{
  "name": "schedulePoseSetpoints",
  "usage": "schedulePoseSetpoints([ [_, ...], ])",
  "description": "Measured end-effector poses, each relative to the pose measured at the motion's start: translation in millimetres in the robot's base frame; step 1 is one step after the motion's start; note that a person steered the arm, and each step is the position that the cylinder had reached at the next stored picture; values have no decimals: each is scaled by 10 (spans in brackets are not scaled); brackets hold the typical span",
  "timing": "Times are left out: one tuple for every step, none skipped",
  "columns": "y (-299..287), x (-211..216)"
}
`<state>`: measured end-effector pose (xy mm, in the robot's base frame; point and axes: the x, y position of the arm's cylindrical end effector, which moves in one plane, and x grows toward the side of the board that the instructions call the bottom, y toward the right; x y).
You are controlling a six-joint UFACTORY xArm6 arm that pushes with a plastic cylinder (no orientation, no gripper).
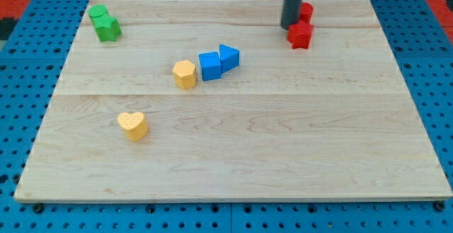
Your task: Slide the blue cube yellow hexagon diagonal to each other
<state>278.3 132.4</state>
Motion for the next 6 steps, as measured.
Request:
schedulePoseSetpoints([
  [52, 78],
  [-740, 87],
  [-1649, 113],
  [-1901, 665],
  [-1830, 1125],
  [-2375, 1110],
])
